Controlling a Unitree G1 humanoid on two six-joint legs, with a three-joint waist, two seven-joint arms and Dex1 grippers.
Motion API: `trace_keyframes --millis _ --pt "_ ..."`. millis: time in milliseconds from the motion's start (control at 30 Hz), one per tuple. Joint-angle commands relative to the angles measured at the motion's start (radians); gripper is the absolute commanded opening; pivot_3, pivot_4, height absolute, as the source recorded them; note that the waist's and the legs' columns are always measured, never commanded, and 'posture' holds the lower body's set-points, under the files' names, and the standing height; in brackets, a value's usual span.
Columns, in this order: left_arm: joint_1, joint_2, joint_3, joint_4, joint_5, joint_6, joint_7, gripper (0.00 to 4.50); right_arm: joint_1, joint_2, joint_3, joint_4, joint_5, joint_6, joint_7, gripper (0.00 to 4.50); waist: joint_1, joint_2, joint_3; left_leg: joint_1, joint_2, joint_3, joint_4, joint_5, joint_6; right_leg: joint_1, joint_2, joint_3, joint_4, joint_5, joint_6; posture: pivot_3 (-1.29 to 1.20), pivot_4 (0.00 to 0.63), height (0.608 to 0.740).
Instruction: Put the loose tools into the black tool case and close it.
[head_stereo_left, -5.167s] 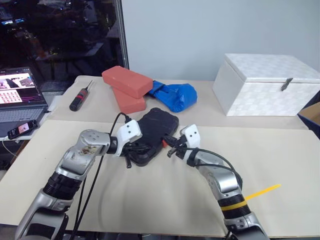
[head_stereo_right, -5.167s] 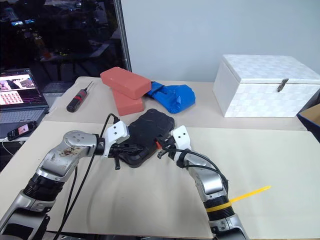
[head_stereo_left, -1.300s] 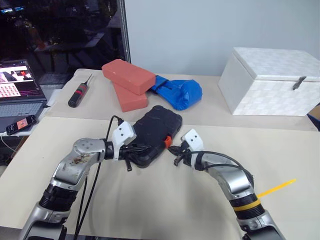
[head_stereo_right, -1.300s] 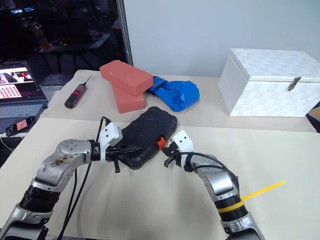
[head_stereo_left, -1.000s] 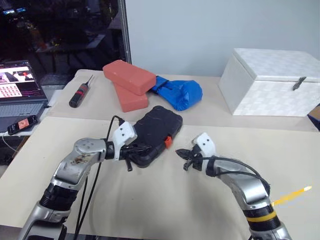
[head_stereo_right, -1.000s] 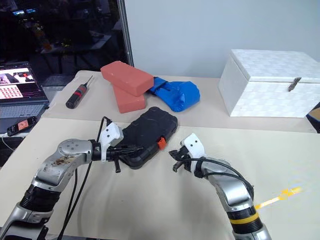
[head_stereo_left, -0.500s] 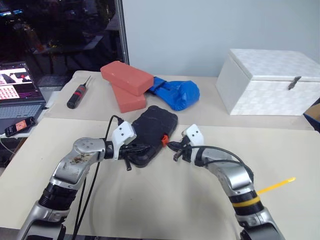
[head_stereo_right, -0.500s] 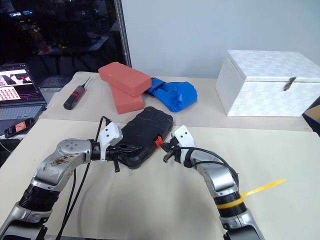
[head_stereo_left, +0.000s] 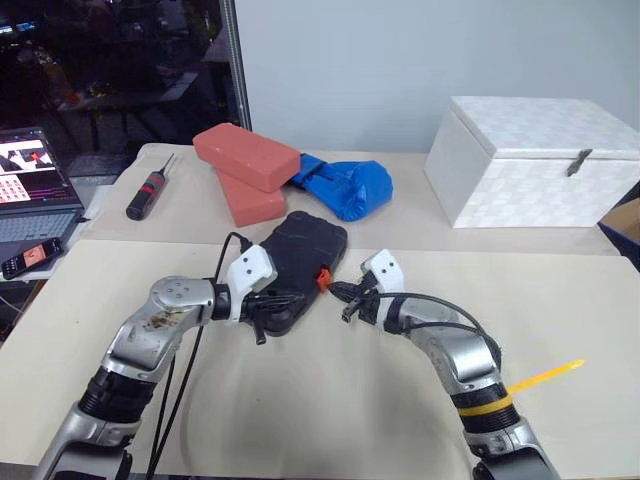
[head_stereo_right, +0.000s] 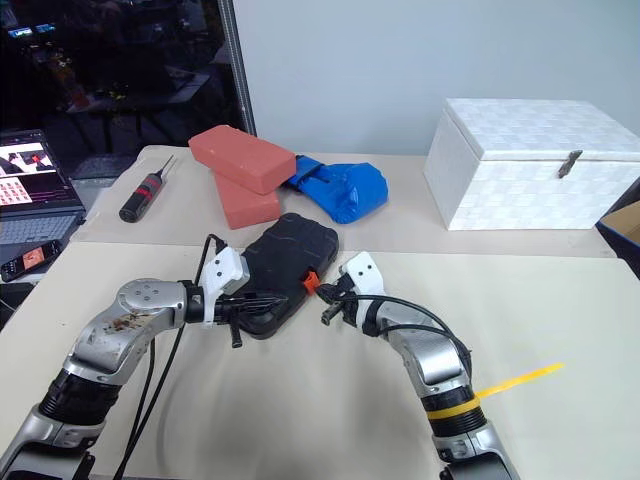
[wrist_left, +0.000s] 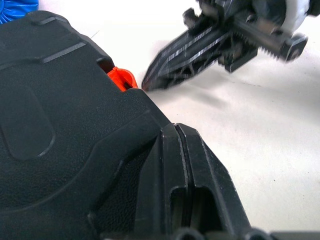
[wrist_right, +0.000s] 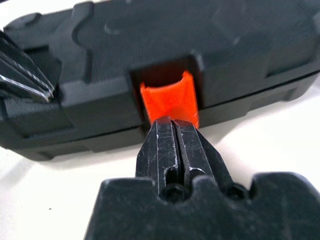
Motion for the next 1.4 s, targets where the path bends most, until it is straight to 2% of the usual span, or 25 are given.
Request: trace_keyframes --millis 33,433,833,1033,1167,1300,1333,1400 --pt "0.044 0.011 -0.065 0.044 0.033 0.056 -0.002 0.0 -0.002 0.001 -0.016 -0.036 0.015 -0.009 -0.001 0.01 0.0 0.0 0.0 0.0 0.0 0.0 0.0 0.0 0.0 0.0 0.0 0.0 0.0 0.0 0.0 0.0 0.15 0.74" --pt "0.048 0.016 -0.065 0.045 0.038 0.069 0.008 0.0 -0.031 0.075 -0.046 -0.018 0.052 -0.072 -0.019 0.01 0.0 0.0 0.0 0.001 0.0 0.0 0.0 0.0 0.0 0.0 0.0 0.0 0.0 0.0 0.0 0.0 0.15 0.74" --pt "0.047 0.016 -0.069 0.05 0.041 0.069 0.013 0.0 -0.019 0.078 0.044 0.07 -0.035 -0.052 -0.037 0.01 -0.001 0.0 -0.001 0.003 0.001 0.0 0.0 0.0 0.0 0.002 0.001 0.0 0.002 0.0 -0.001 0.0 0.15 0.74" --pt "0.045 0.013 -0.073 0.062 0.046 0.068 0.017 0.0 -0.018 0.131 0.059 0.146 -0.045 -0.073 -0.065 0.01 -0.002 0.0 -0.004 0.006 0.003 0.0 0.0 0.0 0.0 0.003 0.003 0.001 0.002 0.0 -0.004 0.0 0.15 0.74" --pt "0.044 0.011 -0.075 0.067 0.051 0.07 0.02 0.0 -0.016 0.153 0.07 0.219 -0.055 -0.069 -0.067 0.01 -0.004 0.0 -0.006 0.01 0.008 0.0 0.0 0.0 0.0 0.006 0.009 0.002 0.001 -0.001 -0.012 0.0 0.15 0.74" --pt "0.043 0.012 -0.075 0.073 0.054 0.072 0.024 0.0 -0.013 0.157 0.08 0.265 -0.074 -0.056 -0.064 0.01 -0.005 0.003 -0.008 0.023 0.013 0.0 -0.001 -0.001 -0.001 0.017 0.012 0.0 0.001 -0.004 -0.018 0.0 0.15 0.74" --pt "0.043 0.012 -0.075 0.075 0.054 0.071 0.025 0.0 -0.013 0.16 0.08 0.275 -0.076 -0.055 -0.066 0.01 -0.005 0.003 -0.009 0.025 0.014 0.0 -0.002 -0.006 -0.009 0.017 0.012 0.0 0.001 -0.006 -0.02 0.0 0.15 0.74" --pt "0.044 0.013 -0.074 0.077 0.055 0.072 0.026 0.0 -0.019 0.169 0.077 0.29 -0.076 -0.056 -0.071 0.01 -0.006 0.005 -0.011 0.026 0.014 -0.002 -0.002 -0.006 -0.01 0.017 0.013 0.0 0.001 -0.006 -0.02 0.0 0.15 0.74"
